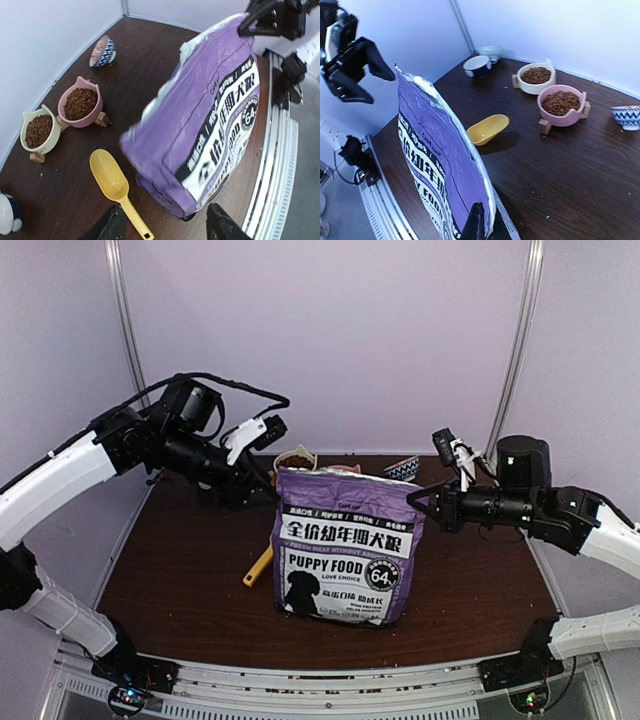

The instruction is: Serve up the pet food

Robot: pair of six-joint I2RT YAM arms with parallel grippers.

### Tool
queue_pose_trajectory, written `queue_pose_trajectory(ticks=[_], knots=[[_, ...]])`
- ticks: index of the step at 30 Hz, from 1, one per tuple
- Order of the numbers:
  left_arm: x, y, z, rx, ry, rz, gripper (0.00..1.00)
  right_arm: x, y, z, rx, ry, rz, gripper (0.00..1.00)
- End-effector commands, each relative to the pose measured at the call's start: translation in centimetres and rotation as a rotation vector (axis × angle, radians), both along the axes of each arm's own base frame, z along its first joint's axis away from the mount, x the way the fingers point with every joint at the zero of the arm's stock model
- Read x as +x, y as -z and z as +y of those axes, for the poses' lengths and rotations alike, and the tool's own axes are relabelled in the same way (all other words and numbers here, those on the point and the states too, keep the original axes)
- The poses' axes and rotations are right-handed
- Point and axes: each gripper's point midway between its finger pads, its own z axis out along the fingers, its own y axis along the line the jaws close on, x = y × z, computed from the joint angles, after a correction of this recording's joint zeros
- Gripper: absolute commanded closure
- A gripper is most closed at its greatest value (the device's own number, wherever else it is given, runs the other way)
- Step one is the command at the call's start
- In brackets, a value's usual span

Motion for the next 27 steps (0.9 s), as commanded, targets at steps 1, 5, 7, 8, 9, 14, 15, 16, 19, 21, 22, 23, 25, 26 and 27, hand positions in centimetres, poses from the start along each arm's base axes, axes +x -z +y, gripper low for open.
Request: queue_pose_trajectory(ticks=[1,5,7,8,9,14,15,16,19,21,22,23,25,26,27], knots=[[2.6,-3.7,1.1,-0.206,-0.139,-0.07,0.35,3.9,-2.7,-4.1,0.024,0.274,-0.045,0.98],[4.9,-4.5,3.2,-0.304,-0.257,-0.061,0.22,4.8,-3.4,-4.5,0.002,0.29,-0.04,0.44],[6.4,-4.6,4.6,-0.328,-0.34,-0.052,0.2,5.3,-4.6,-4.7,-0.008,0.308,-0.058,0.25],[7.4,-4.6,5.5,-0.339,-0.387,-0.052,0.19,5.6,-5.6,-5.0,-0.007,0.326,-0.071,0.18],[8.5,-4.6,6.7,-0.348,-0.443,-0.053,0.19,6.1,-6.4,-5.5,-0.007,0.353,-0.08,0.11],[13.1,-3.3,14.5,-0.369,-0.755,-0.088,0.15,9.2,-8.4,-9.4,0.004,0.531,-0.044,0.02],[13.9,-2.8,16.7,-0.38,-0.829,-0.094,0.14,9.8,-8.3,-10.4,0.012,0.563,-0.032,0.01],[14.4,-2.0,19.0,-0.387,-0.904,-0.097,0.13,10.4,-8.0,-11.6,0.018,0.599,-0.019,0.01],[15.2,1.3,26.2,-0.4,-1.139,-0.103,0.11,11.7,-6.5,-15.2,0.035,0.702,0.006,0.0],[14.5,4.1,31.0,-0.415,-1.3,-0.106,0.07,12.1,-5.2,-18.0,0.039,0.776,0.013,0.0],[13.9,5.2,33.2,-0.423,-1.379,-0.117,0.06,12.2,-4.4,-19.5,0.042,0.815,0.012,0.0],[13.2,5.6,35.2,-0.434,-1.453,-0.149,0.04,12.1,-3.8,-20.8,0.05,0.845,0.005,0.0],[11.3,7.0,38.4,-0.395,-1.596,-0.216,0.02,11.8,-2.2,-23.4,0.063,0.912,-0.013,0.0],[10.3,7.3,39.6,-0.372,-1.648,-0.267,0.02,11.6,-1.6,-24.6,0.07,0.943,-0.031,0.0],[9.2,7.5,40.4,-0.352,-1.686,-0.317,0.02,11.2,-0.6,-25.7,0.067,0.974,-0.045,0.0]])
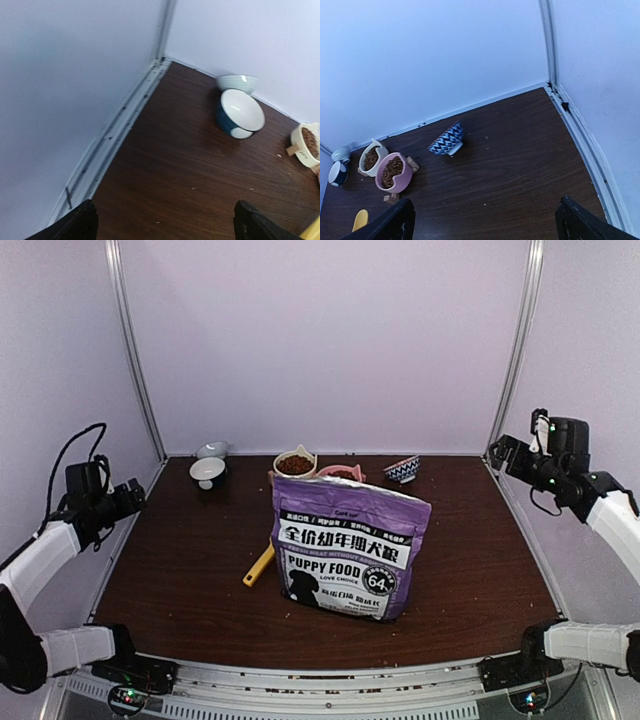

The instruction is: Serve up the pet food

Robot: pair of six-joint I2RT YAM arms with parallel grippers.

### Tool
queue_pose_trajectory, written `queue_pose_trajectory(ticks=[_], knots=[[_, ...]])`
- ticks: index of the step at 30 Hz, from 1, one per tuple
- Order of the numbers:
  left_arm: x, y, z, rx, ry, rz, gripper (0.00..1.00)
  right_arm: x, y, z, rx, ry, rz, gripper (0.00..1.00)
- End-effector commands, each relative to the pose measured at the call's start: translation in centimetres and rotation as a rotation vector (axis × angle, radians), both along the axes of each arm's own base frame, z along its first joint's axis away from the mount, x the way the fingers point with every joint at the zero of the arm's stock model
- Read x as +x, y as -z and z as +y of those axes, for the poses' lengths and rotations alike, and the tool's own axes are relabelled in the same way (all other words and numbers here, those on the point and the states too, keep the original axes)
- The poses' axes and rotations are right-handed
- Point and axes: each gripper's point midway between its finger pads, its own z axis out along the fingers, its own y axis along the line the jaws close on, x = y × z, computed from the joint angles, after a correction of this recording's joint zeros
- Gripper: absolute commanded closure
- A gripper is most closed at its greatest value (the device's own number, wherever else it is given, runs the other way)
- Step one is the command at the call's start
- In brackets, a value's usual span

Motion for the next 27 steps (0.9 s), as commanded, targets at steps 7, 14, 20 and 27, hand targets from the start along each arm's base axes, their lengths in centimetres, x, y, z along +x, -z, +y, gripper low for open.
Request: queue_pose_trajectory(ticks=[7,14,20,27], knots=[[-5.7,2.1,6.1,0.262,-0.325,-0.198,0.02,-3.3,7.7,-7.3,-0.093,0.253,-0.167,0.0],[-4.5,4.2,6.0,0.286,-0.296,-0.236,0.02,-3.3,11.1,-8.7,-0.162,0.324,-0.267,0.0],[0.2,3.0,5.7,0.331,-0.226,-0.25,0.02,-2.1,12.1,-8.9,-0.198,0.333,-0.321,0.0],[1.3,2.2,5.8,0.353,-0.225,-0.318,0.02,-1.2,11.5,-8.7,-0.212,0.323,-0.364,0.0]])
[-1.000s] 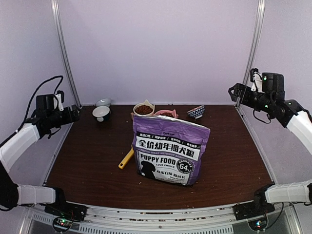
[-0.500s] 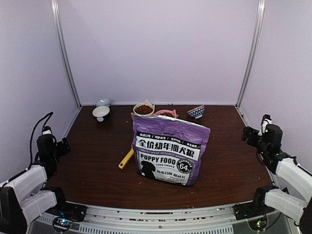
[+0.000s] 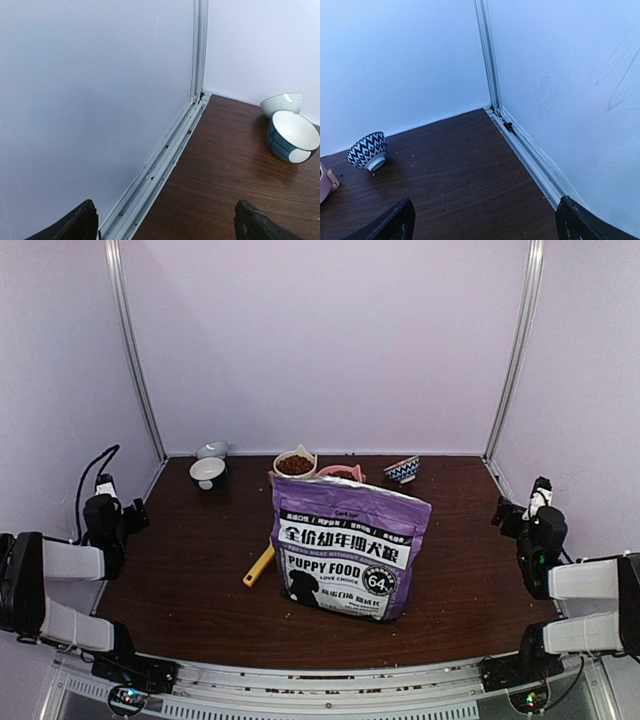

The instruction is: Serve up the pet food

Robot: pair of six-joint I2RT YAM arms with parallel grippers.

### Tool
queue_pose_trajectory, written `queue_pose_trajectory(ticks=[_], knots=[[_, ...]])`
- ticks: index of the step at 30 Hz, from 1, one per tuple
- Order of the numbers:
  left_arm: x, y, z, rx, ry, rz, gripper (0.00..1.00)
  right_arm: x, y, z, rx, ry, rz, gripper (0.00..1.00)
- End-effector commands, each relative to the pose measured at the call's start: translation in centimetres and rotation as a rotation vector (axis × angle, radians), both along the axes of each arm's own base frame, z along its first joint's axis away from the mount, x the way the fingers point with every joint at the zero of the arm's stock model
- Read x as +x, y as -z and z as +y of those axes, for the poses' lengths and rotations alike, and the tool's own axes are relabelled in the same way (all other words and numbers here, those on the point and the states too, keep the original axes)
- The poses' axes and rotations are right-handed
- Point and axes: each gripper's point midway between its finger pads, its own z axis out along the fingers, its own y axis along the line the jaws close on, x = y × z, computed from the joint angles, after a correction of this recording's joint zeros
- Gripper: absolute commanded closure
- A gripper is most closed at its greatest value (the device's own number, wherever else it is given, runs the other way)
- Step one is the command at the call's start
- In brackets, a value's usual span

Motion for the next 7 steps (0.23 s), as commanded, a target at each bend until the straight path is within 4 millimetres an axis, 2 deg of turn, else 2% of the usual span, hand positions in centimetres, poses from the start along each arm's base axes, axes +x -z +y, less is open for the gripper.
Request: queue_pose_trajectory(ticks=[1,7], knots=[[0.77,-3.32,0.2,0.045,0.002,-0.148,0.02,0.19,-3.17,-0.46,-0.032,0.021,-0.127,0.0],[1.08,-3.2,-0.12,0.05,0.023,-0.143,0.02,0.3,-3.22,-0.36,-0.04,0.014,-0.128,0.0]])
